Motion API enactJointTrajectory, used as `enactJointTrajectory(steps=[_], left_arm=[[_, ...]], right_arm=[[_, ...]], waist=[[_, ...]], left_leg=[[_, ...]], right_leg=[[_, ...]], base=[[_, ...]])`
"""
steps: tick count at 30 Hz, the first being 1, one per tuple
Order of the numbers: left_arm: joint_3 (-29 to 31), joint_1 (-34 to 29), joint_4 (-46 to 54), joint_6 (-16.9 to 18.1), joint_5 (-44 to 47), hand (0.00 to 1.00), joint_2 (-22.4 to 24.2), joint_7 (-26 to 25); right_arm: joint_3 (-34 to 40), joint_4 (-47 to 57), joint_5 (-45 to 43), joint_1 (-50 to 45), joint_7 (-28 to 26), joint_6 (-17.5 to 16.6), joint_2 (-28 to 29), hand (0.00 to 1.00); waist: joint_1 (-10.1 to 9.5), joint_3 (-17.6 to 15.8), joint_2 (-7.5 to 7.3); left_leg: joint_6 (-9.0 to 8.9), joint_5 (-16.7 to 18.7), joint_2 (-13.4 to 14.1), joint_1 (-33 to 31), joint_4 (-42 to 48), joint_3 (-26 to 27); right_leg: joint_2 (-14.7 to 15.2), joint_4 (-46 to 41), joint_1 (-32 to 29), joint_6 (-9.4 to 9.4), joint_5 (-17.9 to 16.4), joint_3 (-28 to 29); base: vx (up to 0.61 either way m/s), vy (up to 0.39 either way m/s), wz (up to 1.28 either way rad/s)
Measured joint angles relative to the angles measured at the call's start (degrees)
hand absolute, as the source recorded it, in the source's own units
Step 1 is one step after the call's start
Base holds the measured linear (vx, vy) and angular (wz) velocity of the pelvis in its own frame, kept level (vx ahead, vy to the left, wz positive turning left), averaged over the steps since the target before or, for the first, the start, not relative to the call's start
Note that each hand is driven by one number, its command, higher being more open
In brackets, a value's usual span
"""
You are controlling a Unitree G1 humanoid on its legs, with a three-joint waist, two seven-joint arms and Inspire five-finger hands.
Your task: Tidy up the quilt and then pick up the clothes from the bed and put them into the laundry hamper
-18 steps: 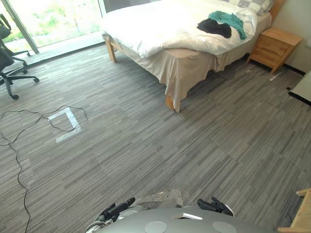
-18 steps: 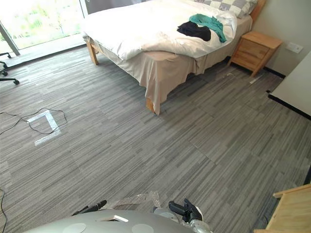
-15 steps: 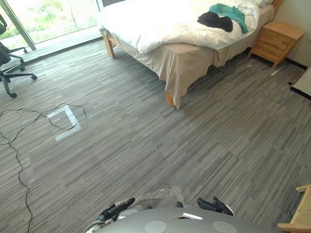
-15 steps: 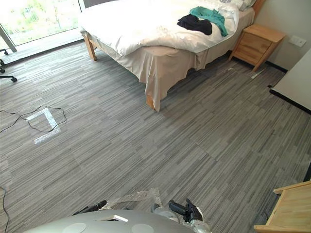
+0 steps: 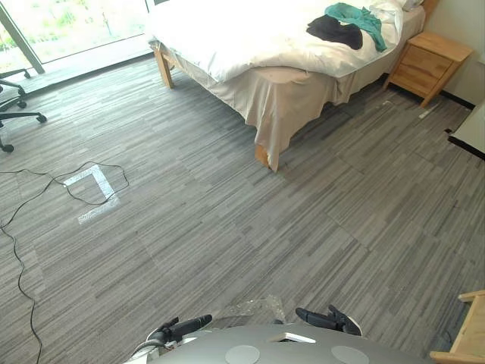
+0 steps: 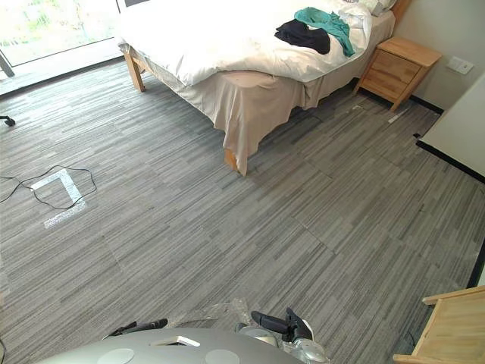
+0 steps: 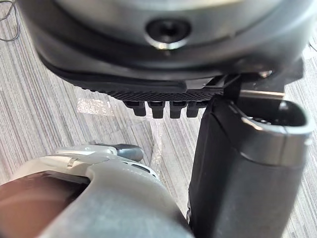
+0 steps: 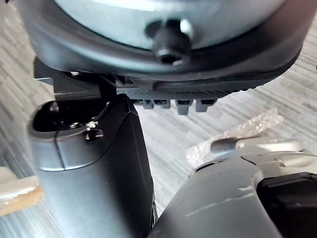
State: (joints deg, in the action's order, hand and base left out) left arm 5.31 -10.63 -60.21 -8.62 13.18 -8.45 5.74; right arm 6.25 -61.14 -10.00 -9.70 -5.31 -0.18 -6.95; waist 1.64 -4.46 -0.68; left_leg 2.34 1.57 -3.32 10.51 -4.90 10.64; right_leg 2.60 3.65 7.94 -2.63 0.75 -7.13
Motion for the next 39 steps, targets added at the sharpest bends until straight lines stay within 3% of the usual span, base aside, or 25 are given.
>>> enactJointTrajectory(steps=[2,5,8,11,13,14,16,18,19,20,21,22,23,24,25,26,27,28,29,30,31,33,35,37,39], left_arm=[[-0.01,0.05,0.08,-0.13,-0.06,1.0,-0.07,0.8],[-0.45,0.93,0.13,-0.43,-0.13,1.0,-0.6,2.73],[-0.46,1.64,1.69,-0.22,0.46,1.0,-2.01,3.93],[-1.18,2.56,1.96,-0.18,0.27,1.0,-2.34,4.36],[-3.91,4.93,1.77,-0.27,-0.07,1.0,-2.66,4.28],[-5.55,6.62,1.69,-0.57,-0.1,1.0,-2.96,4.33],[-6.95,8.36,1.51,-0.59,0.05,1.0,-3.24,4.37],[-6.53,9.19,1.39,-0.74,0.75,1.0,-3.19,4.72],[-6.16,9.48,1.37,-0.85,0.74,1.0,-3.17,4.52],[-5.52,9.59,1.26,-1.88,0.62,1.0,-3.22,3.71],[-5.11,9.44,0.71,-3.06,-0.19,1.0,-3.61,2.8],[-5.0,9.08,0.36,-3.17,-0.41,1.0,-3.9,2.61],[-4.7,7.92,0.25,-3.01,-0.4,1.0,-3.99,2.33],[-3.96,6.67,-0.05,-2.97,-0.35,1.0,-3.71,2.24],[-3.7,6.56,0.14,-2.26,-0.39,1.0,-2.84,2.02],[-2.58,6.83,0.39,-0.64,-0.43,1.0,-1.38,1.61],[-1.37,7.56,0.08,-0.02,-0.36,1.0,-0.29,1.63],[-0.96,7.63,0.1,0.53,-0.28,1.0,0.11,1.83],[-0.11,7.77,0.41,2.57,-0.03,1.0,0.86,2.28],[0.14,7.79,1.14,3.5,0.06,1.0,1.15,2.57],[0.14,7.84,3.76,5.3,0.29,1.0,1.73,4.31],[0.68,7.99,6.71,6.75,0.33,1.0,2.71,5.26],[2.97,8.4,9.25,7.77,0.46,1.0,4.22,5.76],[3.65,7.82,8.8,7.28,0.46,1.0,4.78,5.7],[4.51,7.19,8.74,5.97,2.95,1.0,5.19,5.31]], right_arm=[[0.0,0.11,-1.05,0.06,0.23,0.92,-0.05,1.0],[0.13,1.16,-2.85,1.05,1.06,2.39,0.12,1.0],[2.41,1.39,-4.7,2.26,1.02,3.41,1.78,1.0],[3.52,2.7,-6.96,2.35,0.93,4.64,2.11,1.0],[4.82,4.38,-10.93,2.82,0.94,6.14,1.69,1.0],[5.61,6.12,-13.01,3.21,0.97,7.46,1.61,1.0],[6.55,6.23,-15.23,4.27,0.91,8.41,1.1,1.0],[9.93,7.08,-17.47,5.02,0.92,9.19,1.55,1.0],[11.32,7.51,-17.44,4.93,0.84,9.24,2.21,1.0],[12.84,8.37,-17.3,4.52,-0.06,9.31,2.42,1.0],[13.68,8.52,-16.6,4.3,-1.3,9.32,3.05,1.0],[14.27,8.54,-15.65,4.23,-1.95,9.32,3.36,1.0],[16.4,8.56,-13.45,4.41,-3.45,9.36,3.61,1.0],[17.44,8.26,-11.03,4.52,-5.41,9.2,3.4,1.0],[17.92,7.83,-10.0,5.11,-5.9,8.93,2.53,1.0],[17.25,6.51,-5.64,6.18,-6.27,8.18,0.72,1.0],[16.93,4.76,-3.15,6.59,-6.06,7.57,-0.36,1.0],[16.18,3.61,-2.32,7.11,-5.75,7.13,-0.87,1.0],[14.62,0.22,-1.41,8.72,-5.33,6.78,-1.98,1.0],[13.71,-1.26,-0.93,9.61,-5.19,6.68,-2.3,1.0],[11.86,-2.7,0.18,9.69,-5.25,5.29,-2.41,1.0],[11.04,-1.79,0.07,10.43,-5.3,4.45,-2.34,1.0],[9.88,0.0,-1.11,11.45,-5.26,3.44,-2.03,1.0],[9.89,1.96,-2.1,11.25,-5.24,2.53,-1.38,1.0],[8.77,3.87,-2.09,11.08,-4.74,0.89,-0.52,1.0]], waist=[[-0.01,-0.36,-0.39],[0.26,-2.06,-0.32],[-0.02,-5.18,-2.1],[0.44,-6.45,-1.97],[0.95,-7.54,-0.65],[1.18,-8.09,0.28],[1.61,-10.07,1.3],[1.66,-13.51,1.67],[1.69,-14.26,1.61],[1.81,-15.32,1.66],[2.21,-15.25,1.72],[2.59,-14.81,1.78],[3.6,-13.53,2.55],[4.87,-11.07,3.62],[4.64,-10.84,4.36],[3.63,-10.34,5.95],[3.39,-10.05,7.06],[3.4,-10.27,7.1],[3.05,-11.56,6.77],[2.58,-12.1,6.24],[0.44,-12.77,4.99],[-0.95,-12.99,4.8],[-2.63,-13.91,4.39],[-3.21,-14.02,4.16],[-3.98,-12.67,4.18]], left_leg=[[0.01,0.03,0.1,0.02,-0.06,0.47],[0.07,0.55,0.2,0.03,0.23,2.8],[0.75,3.36,0.22,-0.6,5.49,6.01],[0.63,8.02,2.9,-1.74,12.79,8.71],[-1.36,10.35,6.3,-3.68,16.94,9.6],[-2.33,11.22,8.62,-6.32,19.26,9.63],[-3.32,11.87,11.25,-8.28,20.85,9.69],[-6.64,13.96,14.33,-7.16,23.18,10.48],[-7.78,14.96,15.19,-5.78,23.93,10.89],[-10.39,17.21,17.37,-2.5,25.54,11.35],[-12.88,19.09,19.97,0.89,26.12,11.31],[-13.77,19.73,21.24,2.29,26.06,10.93],[-12.6,20.4,24.1,4.19,24.54,9.94],[-8.92,19.44,26.2,4.86,22.86,7.74],[-7.59,17.88,26.59,3.53,27.63,5.25],[-4.11,13.11,27.01,1.26,36.4,3.24],[-5.61,10.65,26.64,-1.28,42.69,0.43],[-6.83,11.32,25.67,-2.49,46.08,-1.22],[-7.52,13.64,22.85,-4.58,52.93,-3.86],[-7.44,15.07,20.91,-5.92,55.77,-4.43],[-7.02,18.33,14.95,-12.09,59.56,-4.32],[-6.31,19.2,11.59,-19.89,58.77,-1.88],[-5.05,17.38,9.46,-26.78,48.75,6.78],[-4.58,13.17,8.56,-27.7,36.36,13.72],[-1.29,8.75,6.81,-29.19,23.59,19.19]], right_leg=[[-0.05,-1.84,-1.16,0.63,-0.65,0.72],[0.58,-12.5,-6.72,0.34,-5.33,1.89],[3.74,-24.68,-11.23,1.1,-9.0,-3.26],[4.86,-34.9,-15.75,1.5,-9.73,-8.42],[5.45,-37.09,-19.3,1.59,-11.94,-11.9],[5.56,-32.83,-21.83,1.34,-11.51,-13.07],[5.72,-23.37,-24.11,-2.19,-8.83,-13.38],[8.26,-12.38,-25.92,-5.64,-1.26,-10.93],[8.75,-12.34,-26.07,-5.82,-0.6,-9.51],[9.49,-13.52,-25.5,-5.87,-0.58,-7.01],[9.37,-16.33,-24.63,-4.9,-1.22,-4.77],[9.29,-18.8,-24.62,-4.12,-1.75,-3.95],[8.22,-26.77,-26.73,-3.93,-0.4,-4.7],[6.57,-32.99,-28.87,0.7,-3.95,-6.84],[5.57,-34.86,-29.49,1.8,-6.15,-7.37],[3.1,-35.05,-28.71,3.61,-8.42,-8.2],[0.81,-32.04,-25.14,5.41,-9.86,-9.63],[-0.38,-29.57,-22.66,5.84,-10.02,-10.06],[-2.57,-23.87,-15.81,6.7,-9.79,-10.13],[-3.42,-20.97,-12.06,6.97,-9.68,-10.15],[-4.86,-14.34,-3.67,7.1,-9.55,-10.06],[-5.75,-11.62,0.42,8.12,-10.29,-10.0],[-5.66,-9.09,6.69,7.64,-11.11,-9.22],[-5.32,-6.32,11.66,4.85,-12.71,-9.2],[-5.05,-3.19,17.75,2.07,-17.16,-10.25]], base=[[-0.1,-0.02,-0.18],[-0.1,-0.01,-0.28],[-0.1,-0.012,-0.5],[-0.07,-0.038,-0.65],[0.05,-0.15,-0.34],[0.1,-0.211,-0.27],[0.15,-0.215,-0.24],[0.21,-0.261,-0.41],[0.32,-0.332,-0.4],[0.44,-0.468,-0.27],[0.5,-0.523,-0.15],[0.49,-0.51,0.1],[0.56,-0.542,0.56],[0.59,-0.517,0.52],[0.68,-0.497,0.31],[0.74,-0.445,0.07],[0.74,-0.437,0.15],[0.69,-0.392,0.41],[0.48,-0.29,0.3],[0.67,-0.391,0.23],[0.64,-0.34,0.06],[0.64,-0.269,-0.23],[0.55,-0.171,-0.55],[0.43,-0.085,-0.46],[0.55,-0.024,-0.49]])
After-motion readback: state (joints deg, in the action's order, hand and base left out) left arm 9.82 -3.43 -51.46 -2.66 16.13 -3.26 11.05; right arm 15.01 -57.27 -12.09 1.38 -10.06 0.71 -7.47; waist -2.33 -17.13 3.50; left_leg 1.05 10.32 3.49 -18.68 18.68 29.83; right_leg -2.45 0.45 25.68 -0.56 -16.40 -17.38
